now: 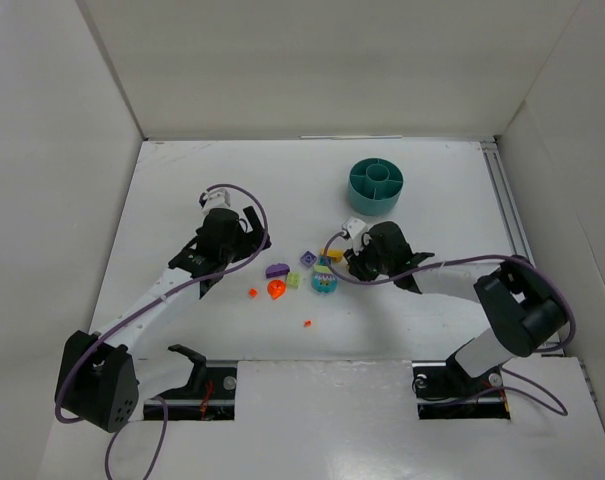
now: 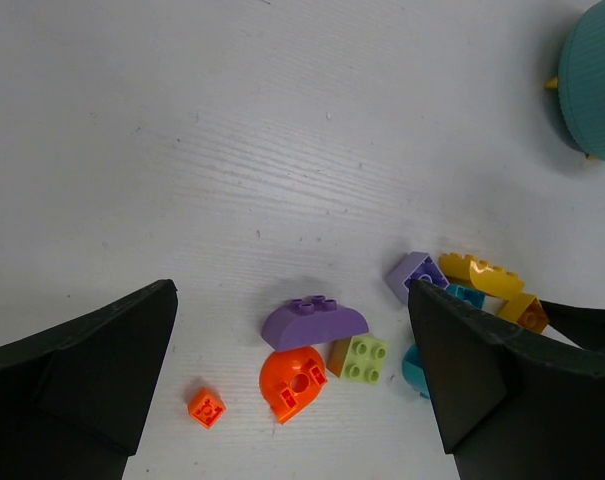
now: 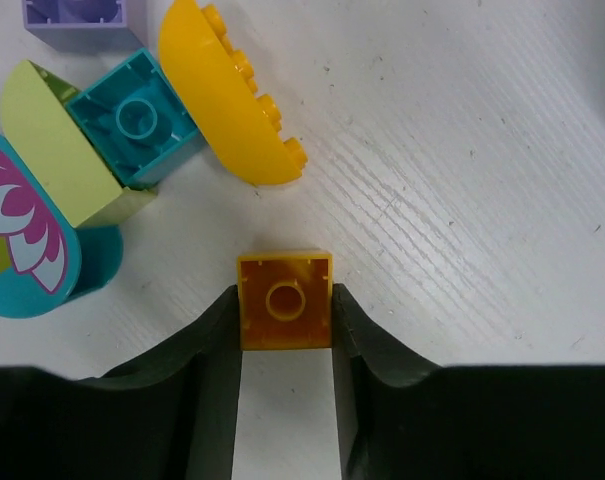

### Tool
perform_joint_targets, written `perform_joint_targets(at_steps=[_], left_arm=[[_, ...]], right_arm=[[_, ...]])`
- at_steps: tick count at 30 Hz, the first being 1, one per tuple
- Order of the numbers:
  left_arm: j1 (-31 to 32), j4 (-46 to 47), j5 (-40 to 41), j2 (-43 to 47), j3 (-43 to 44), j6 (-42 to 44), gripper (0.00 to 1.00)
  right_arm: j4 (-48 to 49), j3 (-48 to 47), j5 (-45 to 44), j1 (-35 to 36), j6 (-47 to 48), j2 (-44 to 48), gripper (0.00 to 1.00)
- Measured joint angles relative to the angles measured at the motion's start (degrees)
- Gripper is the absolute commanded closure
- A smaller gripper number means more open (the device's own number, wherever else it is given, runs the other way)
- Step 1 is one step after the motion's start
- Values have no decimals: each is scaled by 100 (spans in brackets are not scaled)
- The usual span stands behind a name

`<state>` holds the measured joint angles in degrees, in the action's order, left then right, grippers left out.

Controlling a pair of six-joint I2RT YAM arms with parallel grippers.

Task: Sort the legos into containers by color

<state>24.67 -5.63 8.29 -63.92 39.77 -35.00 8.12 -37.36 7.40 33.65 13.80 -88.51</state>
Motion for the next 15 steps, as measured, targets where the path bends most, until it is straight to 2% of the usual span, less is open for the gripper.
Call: perform_joint_targets(at_steps=[9,15], left_arm=[[0,9,-61,-83,22,31,0],[0,-20,-107,-203,186,142,0]], right_arm=[[-236,-44,-162,7,140,105,76],[-955,-442,-216,-186,389,651,76]])
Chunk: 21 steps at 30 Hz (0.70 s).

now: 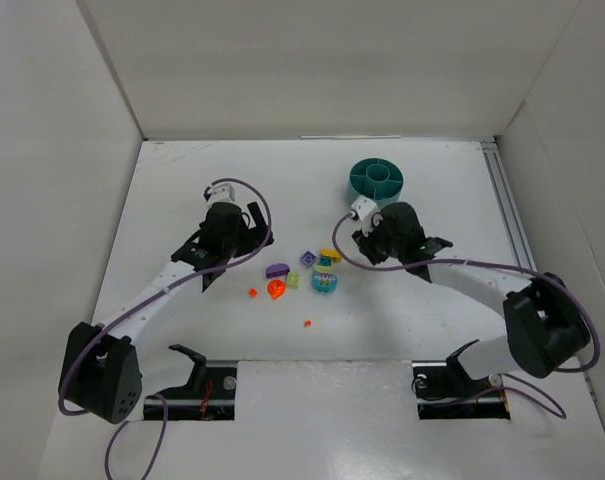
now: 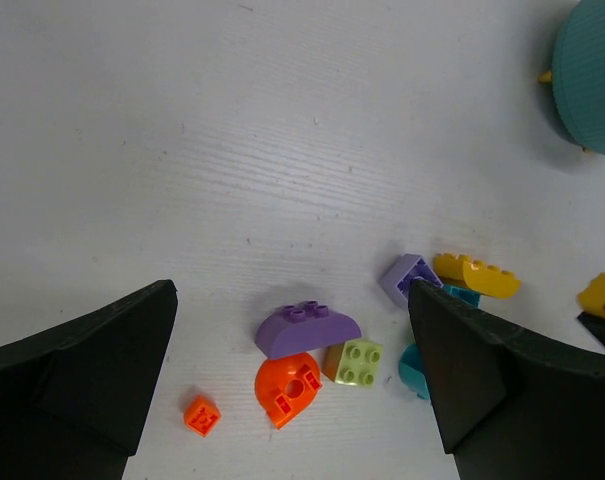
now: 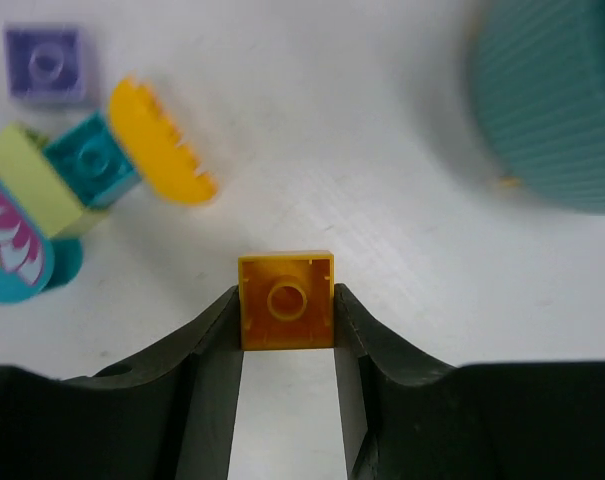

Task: Sort the legos into containers by color

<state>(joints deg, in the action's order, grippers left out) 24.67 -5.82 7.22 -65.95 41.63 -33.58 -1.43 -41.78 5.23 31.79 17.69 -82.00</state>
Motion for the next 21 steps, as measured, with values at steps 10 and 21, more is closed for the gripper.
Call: perform_joint_targets(at_steps=[10,21], left_arm=[[0,142,-380,-411,476,385,0],[76,387,-844,-1222,999,787,0]], right_arm=[[-319,-1687,-273,-1016,442,413,75],[-713,-2717,-247,-1377,852,-846,75]])
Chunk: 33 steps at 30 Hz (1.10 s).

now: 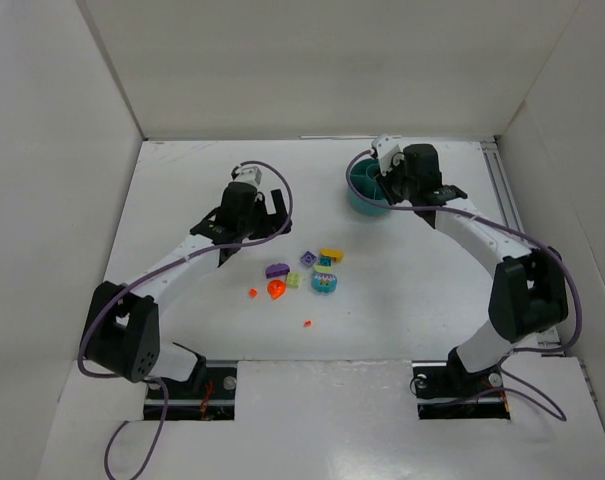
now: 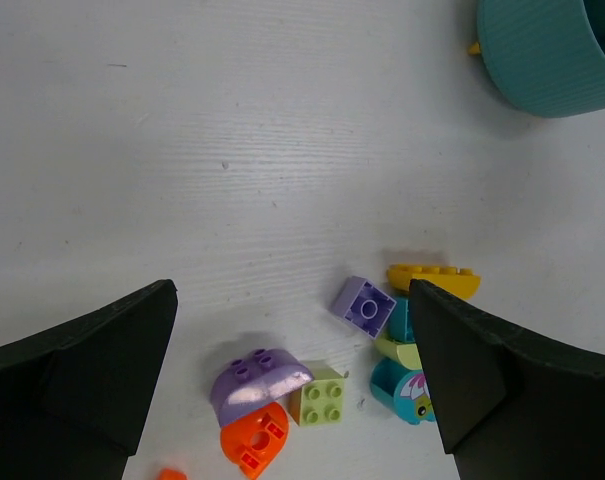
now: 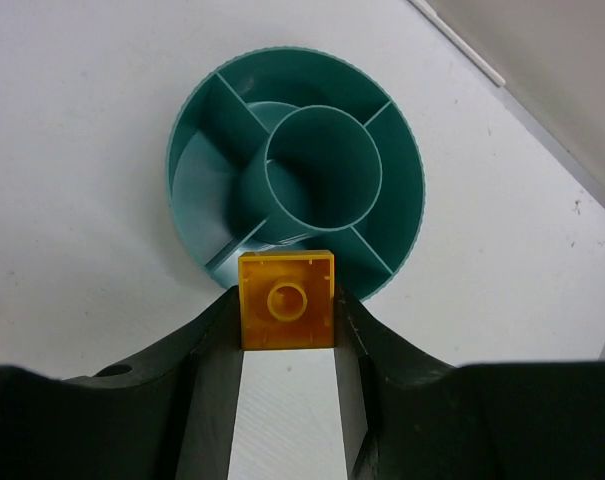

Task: Sort the legos into containers by color

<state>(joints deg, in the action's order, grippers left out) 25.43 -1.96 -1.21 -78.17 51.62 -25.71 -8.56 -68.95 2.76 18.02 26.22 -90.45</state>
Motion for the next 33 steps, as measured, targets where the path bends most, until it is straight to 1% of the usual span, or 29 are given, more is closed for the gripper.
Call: perform_joint_targets(at_steps=[2,4,12,16,19,20,22,23,26,33], left_arm=[[57,-2,-26,-175,92,42,0],[151,-7,-39,-343,181,85,0],[693,-87,-90,-962,667,313,0],[955,-138,-37,-1193,887,409,0],[1119,-192,0,-1344,1027,457,0],[1174,-205,7,-1397,1067,470,0],[1250,-243,22,-1484,1132,496,0],[1290,-243,24,-1530,1154,507,0],[1397,-275,46,-1672,1231,533,0],[1539,-348,96,-1941,1327,570,0]], right_arm=[[-24,-72,39,-37,28,-170,73],[-46,-109,105,-107,55,-295,69],[-101,-280,254,-313,149,-632,65],[-96,-374,326,-337,173,-831,56],[-94,-378,350,-337,188,-907,45],[-94,-378,356,-337,188,-927,37],[-96,-378,367,-337,186,-944,31],[-96,-378,372,-337,192,-944,31],[-90,-378,376,-350,190,-944,24],[-96,-358,378,-400,131,-852,24]])
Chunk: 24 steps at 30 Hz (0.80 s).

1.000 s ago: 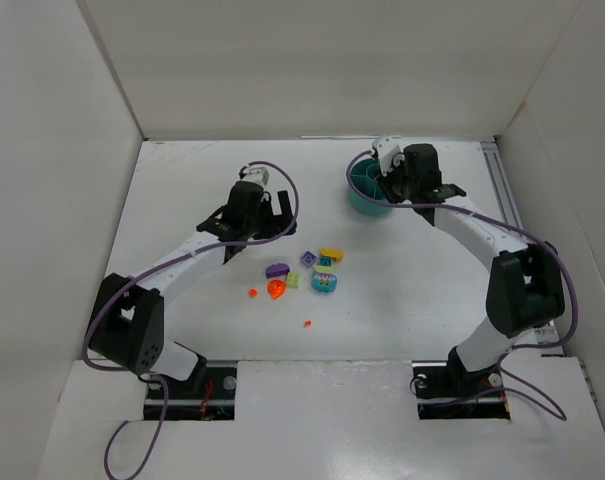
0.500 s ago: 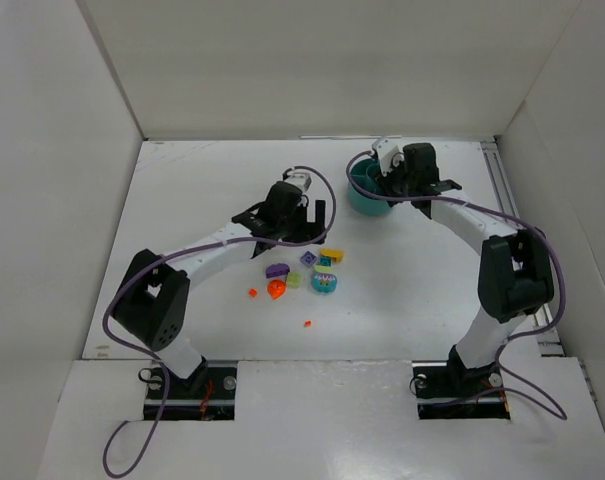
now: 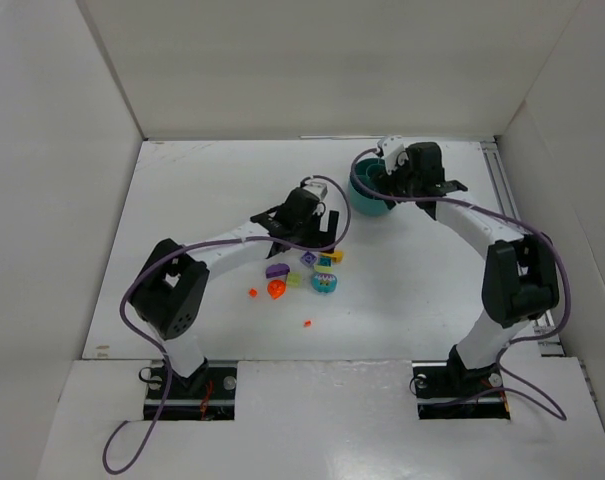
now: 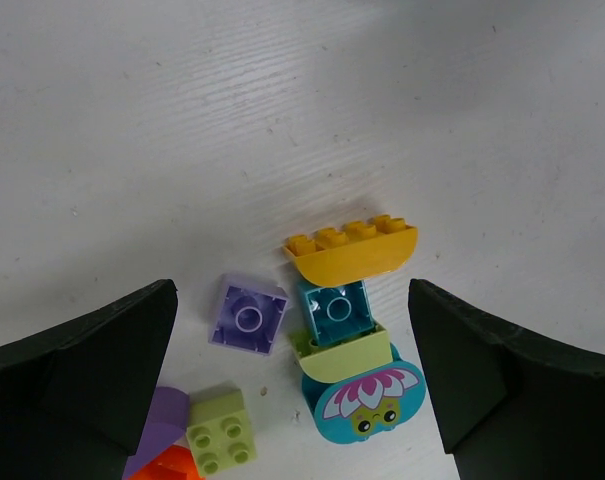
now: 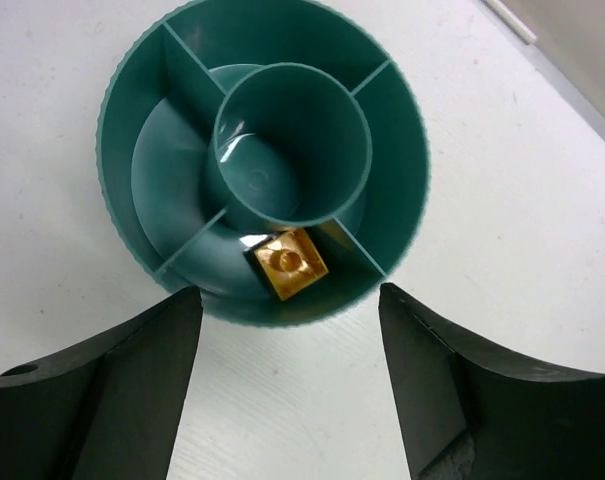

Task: Sort the legos into containers by color

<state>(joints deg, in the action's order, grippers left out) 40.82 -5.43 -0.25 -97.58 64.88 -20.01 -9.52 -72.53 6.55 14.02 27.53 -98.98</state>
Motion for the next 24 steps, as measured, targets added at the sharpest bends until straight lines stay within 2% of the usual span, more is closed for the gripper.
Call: perform_joint_targets(at_steps=[11,18,24], left_arm=[[361,-57,195,-651,481,592,2],[365,-35,343,-811,487,1611,2],[369,118,94,-890,544,2258,12]], right_arm=[[92,1215,-87,-664,-293,2138,24],[33,1661,195,-684,-223,2168,24],[20,1690,450,-684,-170,2059,24]])
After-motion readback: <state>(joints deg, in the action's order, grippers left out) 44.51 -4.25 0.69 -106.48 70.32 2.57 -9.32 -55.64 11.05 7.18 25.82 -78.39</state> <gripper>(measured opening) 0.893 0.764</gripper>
